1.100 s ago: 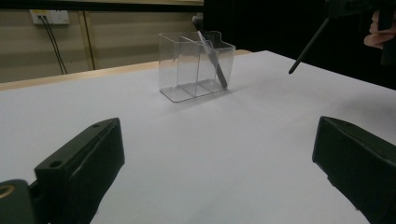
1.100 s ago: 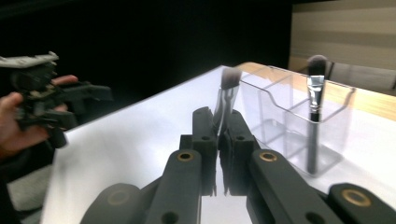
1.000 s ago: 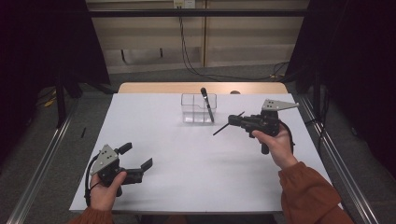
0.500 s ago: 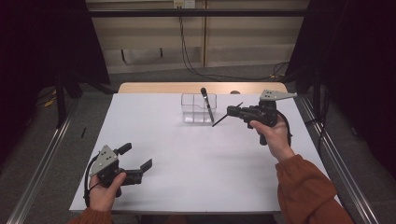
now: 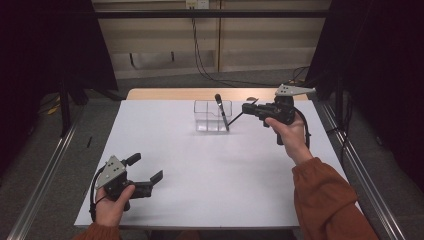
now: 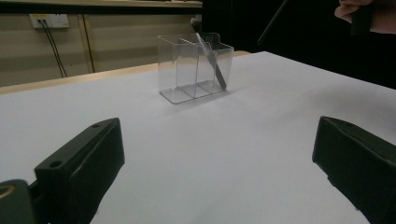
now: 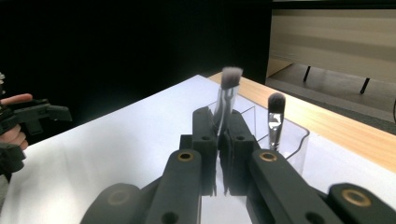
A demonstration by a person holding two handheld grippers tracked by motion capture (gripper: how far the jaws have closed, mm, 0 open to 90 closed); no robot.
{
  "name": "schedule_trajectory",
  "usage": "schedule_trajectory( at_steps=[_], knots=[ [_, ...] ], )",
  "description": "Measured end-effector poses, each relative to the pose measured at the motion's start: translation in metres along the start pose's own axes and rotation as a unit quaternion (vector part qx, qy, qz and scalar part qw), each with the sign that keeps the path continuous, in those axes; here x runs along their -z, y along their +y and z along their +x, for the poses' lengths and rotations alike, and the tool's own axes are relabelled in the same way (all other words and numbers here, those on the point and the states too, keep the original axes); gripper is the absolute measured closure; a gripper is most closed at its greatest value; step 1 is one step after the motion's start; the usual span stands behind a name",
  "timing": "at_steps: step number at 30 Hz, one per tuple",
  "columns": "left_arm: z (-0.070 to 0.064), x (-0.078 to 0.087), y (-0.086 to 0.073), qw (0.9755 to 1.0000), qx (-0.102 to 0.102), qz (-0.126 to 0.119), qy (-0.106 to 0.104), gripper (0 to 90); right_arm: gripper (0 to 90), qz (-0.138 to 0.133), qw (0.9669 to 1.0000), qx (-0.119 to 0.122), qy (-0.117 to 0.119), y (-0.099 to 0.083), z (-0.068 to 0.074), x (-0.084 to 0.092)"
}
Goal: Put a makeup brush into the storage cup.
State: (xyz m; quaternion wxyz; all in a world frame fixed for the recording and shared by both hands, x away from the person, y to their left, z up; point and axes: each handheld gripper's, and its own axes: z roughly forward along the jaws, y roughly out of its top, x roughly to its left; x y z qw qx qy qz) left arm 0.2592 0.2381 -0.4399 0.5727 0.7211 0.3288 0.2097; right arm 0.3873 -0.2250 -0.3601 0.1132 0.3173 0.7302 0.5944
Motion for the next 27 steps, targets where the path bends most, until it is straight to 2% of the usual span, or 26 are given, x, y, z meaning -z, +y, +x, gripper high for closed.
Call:
schedule_trajectory(
  at_steps=[3, 11, 17, 27],
  knots=[
    [0.000, 0.000, -0.001, 1.0000, 0.006, 0.002, -0.002, 2.3, 85.8, -0.001, 1.0000, -0.002, -0.003, 0.004, -0.003, -0.001],
    [0.001, 0.000, 0.000, 1.0000, 0.001, 0.002, -0.003, 2.3, 85.9, -0.008, 0.9998, -0.013, -0.015, 0.013, -0.012, -0.007],
    [0.000, 0.000, -0.001, 0.9999, 0.003, 0.009, 0.004, 2.4, 85.9, -0.004, 0.9997, -0.006, -0.022, 0.018, -0.014, -0.011],
    [0.001, 0.002, -0.001, 1.0000, 0.003, 0.007, 0.005, 2.4, 85.8, 0.007, 0.9993, -0.002, -0.036, 0.022, -0.021, -0.024]
  ],
)
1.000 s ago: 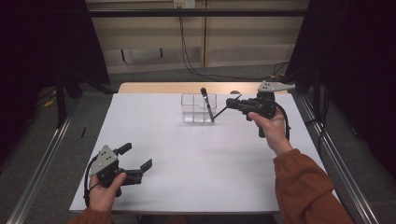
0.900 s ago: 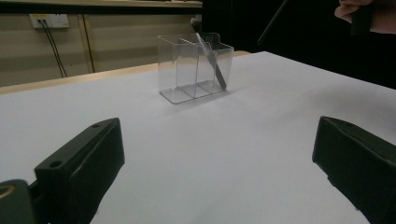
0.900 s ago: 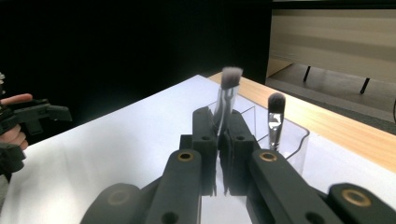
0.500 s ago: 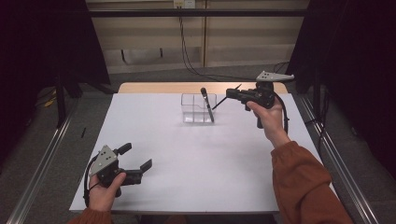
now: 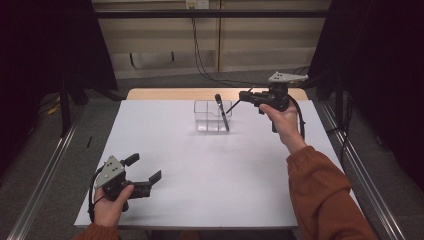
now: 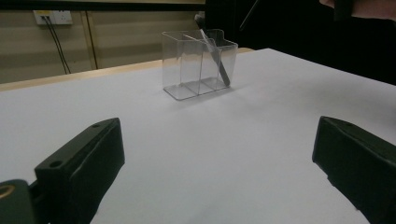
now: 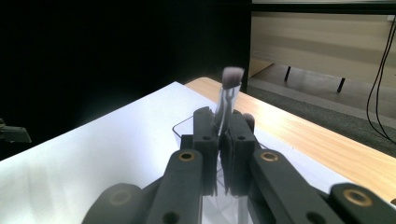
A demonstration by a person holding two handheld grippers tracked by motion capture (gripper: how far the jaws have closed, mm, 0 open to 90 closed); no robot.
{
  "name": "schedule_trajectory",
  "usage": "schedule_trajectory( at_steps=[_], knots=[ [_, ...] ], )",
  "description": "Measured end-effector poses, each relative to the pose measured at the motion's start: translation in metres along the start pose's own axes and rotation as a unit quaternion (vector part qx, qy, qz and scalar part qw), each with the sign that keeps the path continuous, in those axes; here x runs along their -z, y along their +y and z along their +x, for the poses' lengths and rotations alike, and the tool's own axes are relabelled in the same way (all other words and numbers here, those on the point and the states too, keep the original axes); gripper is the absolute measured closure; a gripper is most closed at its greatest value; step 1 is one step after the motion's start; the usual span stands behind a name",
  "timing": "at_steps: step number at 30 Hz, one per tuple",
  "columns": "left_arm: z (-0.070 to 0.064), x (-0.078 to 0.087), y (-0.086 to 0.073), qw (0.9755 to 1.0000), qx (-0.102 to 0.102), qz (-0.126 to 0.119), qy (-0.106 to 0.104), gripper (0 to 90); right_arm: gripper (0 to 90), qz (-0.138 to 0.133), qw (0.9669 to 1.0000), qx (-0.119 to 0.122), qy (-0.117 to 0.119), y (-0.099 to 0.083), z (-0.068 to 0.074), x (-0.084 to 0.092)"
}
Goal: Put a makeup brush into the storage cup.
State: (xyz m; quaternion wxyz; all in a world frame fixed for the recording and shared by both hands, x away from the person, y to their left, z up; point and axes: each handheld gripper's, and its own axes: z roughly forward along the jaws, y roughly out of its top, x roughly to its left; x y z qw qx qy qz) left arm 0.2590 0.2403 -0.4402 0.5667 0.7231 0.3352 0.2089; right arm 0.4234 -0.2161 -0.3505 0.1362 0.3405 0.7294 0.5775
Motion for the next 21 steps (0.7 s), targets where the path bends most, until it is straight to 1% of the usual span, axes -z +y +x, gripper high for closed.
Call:
schedule_trajectory(
  at_steps=[3, 6, 7, 10, 14, 21],
  knots=[
    [0.000, 0.000, 0.000, 1.0000, 0.000, 0.000, -0.002, 2.4, 85.9, 0.010, 0.9999, 0.004, -0.007, 0.002, -0.002, -0.006],
    [0.000, -0.001, 0.000, 1.0000, -0.004, 0.002, -0.003, 2.4, 85.8, 0.021, 0.9996, 0.008, -0.014, 0.004, -0.003, -0.013],
    [-0.001, -0.001, 0.000, 1.0000, -0.004, 0.002, -0.004, 2.4, 85.9, 0.025, 0.9994, 0.011, -0.019, 0.004, -0.003, -0.015],
    [-0.001, -0.002, 0.000, 1.0000, -0.003, 0.003, -0.004, 2.4, 85.8, 0.031, 0.9992, 0.012, -0.020, 0.006, -0.004, -0.021],
    [0.000, -0.001, 0.000, 1.0000, -0.001, 0.003, -0.003, 2.4, 85.8, 0.040, 0.9988, 0.012, -0.025, 0.006, -0.007, -0.028],
    [0.000, -0.002, 0.000, 1.0000, -0.004, 0.005, -0.002, 2.4, 85.8, 0.053, 0.9981, 0.006, -0.032, 0.000, -0.013, -0.037]
  ],
)
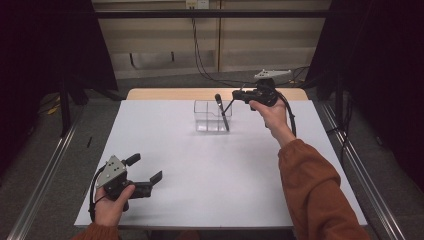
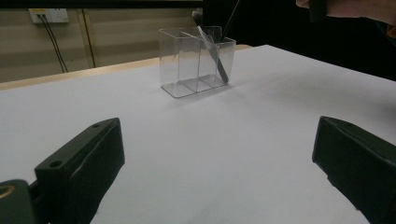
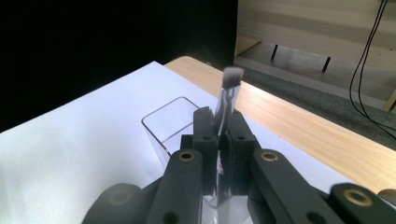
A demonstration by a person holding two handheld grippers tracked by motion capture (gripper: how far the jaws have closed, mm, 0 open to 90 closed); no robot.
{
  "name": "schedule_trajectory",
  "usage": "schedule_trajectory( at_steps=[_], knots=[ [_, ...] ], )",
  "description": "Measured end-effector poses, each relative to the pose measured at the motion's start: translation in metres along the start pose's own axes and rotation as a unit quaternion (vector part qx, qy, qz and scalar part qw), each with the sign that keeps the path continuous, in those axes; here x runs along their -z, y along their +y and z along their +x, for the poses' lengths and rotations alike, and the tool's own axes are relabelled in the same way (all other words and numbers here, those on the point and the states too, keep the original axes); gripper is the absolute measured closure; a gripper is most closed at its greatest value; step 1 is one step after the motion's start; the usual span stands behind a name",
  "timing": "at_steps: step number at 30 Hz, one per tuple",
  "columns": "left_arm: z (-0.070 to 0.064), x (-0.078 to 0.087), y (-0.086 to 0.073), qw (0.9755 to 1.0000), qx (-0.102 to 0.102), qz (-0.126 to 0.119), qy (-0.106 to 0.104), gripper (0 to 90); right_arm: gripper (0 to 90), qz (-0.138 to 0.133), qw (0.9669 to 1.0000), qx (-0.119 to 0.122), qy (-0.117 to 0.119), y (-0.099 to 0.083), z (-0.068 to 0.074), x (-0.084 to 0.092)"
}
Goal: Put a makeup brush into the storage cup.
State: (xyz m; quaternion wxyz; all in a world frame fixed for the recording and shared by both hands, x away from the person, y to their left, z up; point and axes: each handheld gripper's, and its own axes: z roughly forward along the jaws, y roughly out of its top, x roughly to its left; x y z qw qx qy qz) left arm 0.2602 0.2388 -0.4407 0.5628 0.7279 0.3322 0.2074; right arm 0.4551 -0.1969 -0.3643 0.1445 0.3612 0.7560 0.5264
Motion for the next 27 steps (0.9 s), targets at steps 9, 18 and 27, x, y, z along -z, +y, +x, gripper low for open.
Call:
schedule_trajectory(
  at_steps=[9, 18, 27],
  knots=[
    [0.000, -0.001, 0.000, 1.0000, -0.002, 0.002, -0.002, 2.4, 85.8, 0.008, 0.9999, -0.003, -0.005, -0.004, -0.005, -0.006],
    [-0.001, 0.000, 0.000, 1.0000, -0.002, 0.001, -0.001, 2.4, 85.8, 0.018, 0.9998, -0.009, -0.006, -0.008, -0.008, -0.013],
    [0.000, 0.000, 0.000, 1.0000, -0.003, 0.002, -0.001, 2.4, 85.8, 0.027, 0.9996, -0.008, -0.006, -0.012, -0.010, -0.019]
  ],
)
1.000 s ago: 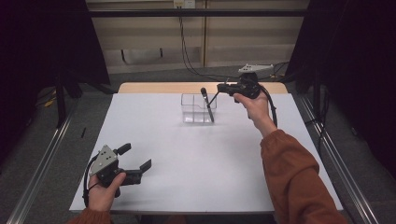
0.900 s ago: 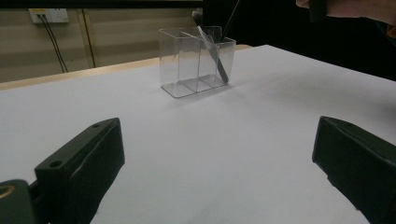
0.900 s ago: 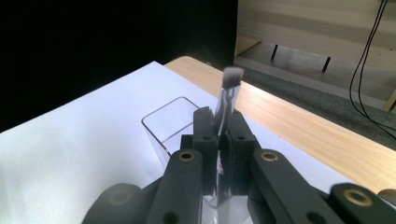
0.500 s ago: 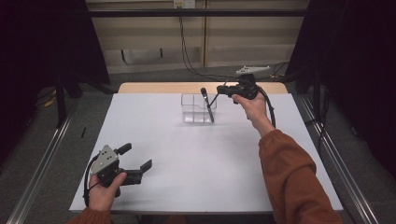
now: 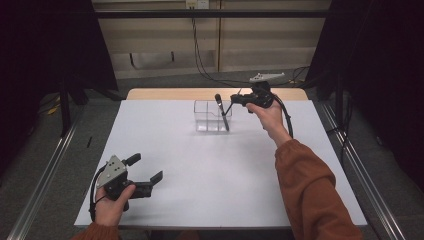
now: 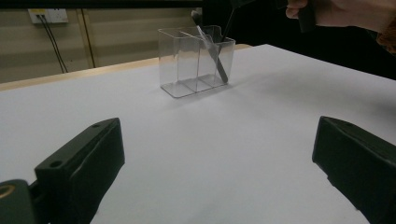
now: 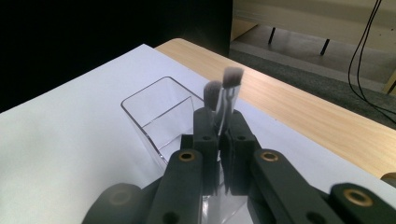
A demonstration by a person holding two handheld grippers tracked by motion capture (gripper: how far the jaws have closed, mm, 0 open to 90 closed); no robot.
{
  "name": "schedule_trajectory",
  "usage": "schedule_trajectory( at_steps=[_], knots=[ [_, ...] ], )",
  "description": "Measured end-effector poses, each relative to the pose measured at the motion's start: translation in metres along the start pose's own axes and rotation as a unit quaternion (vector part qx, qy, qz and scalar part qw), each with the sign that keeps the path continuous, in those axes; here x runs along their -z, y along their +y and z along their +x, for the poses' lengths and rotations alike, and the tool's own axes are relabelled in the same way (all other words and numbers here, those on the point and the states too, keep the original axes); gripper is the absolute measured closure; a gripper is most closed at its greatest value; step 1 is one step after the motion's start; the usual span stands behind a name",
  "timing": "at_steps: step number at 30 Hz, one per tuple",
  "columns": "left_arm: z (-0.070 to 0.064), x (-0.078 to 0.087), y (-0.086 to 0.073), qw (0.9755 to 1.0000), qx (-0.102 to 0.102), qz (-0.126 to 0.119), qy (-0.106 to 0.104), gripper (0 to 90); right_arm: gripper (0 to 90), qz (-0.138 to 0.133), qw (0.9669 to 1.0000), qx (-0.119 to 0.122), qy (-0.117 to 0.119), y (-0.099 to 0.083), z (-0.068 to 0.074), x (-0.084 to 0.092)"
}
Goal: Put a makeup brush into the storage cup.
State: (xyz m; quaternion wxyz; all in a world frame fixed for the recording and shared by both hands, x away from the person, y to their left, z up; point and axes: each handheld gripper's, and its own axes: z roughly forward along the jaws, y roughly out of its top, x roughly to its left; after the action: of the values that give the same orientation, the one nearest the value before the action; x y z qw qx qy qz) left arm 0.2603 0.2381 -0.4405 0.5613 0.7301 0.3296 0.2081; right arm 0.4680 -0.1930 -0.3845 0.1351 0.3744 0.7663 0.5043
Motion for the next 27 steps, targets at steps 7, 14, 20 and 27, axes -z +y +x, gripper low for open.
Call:
schedule_trajectory(
  at_steps=[7, 14, 20, 27],
  knots=[
    [0.000, 0.000, 0.000, 1.0000, 0.000, -0.001, 0.001, 2.4, 85.8, 0.001, 1.0000, -0.003, 0.003, -0.002, 0.000, -0.002],
    [0.000, 0.000, 0.000, 1.0000, 0.000, 0.000, 0.001, 2.4, 85.8, 0.006, 1.0000, -0.005, 0.005, -0.005, 0.001, -0.007],
    [0.001, 0.001, 0.000, 1.0000, 0.002, -0.001, 0.003, 2.5, 85.8, 0.008, 0.9999, -0.008, 0.007, -0.008, 0.001, -0.010],
    [0.000, 0.000, 0.000, 1.0000, 0.000, 0.000, 0.003, 2.5, 85.4, 0.009, 0.9999, -0.008, 0.009, -0.009, 0.002, -0.011]
  ],
)
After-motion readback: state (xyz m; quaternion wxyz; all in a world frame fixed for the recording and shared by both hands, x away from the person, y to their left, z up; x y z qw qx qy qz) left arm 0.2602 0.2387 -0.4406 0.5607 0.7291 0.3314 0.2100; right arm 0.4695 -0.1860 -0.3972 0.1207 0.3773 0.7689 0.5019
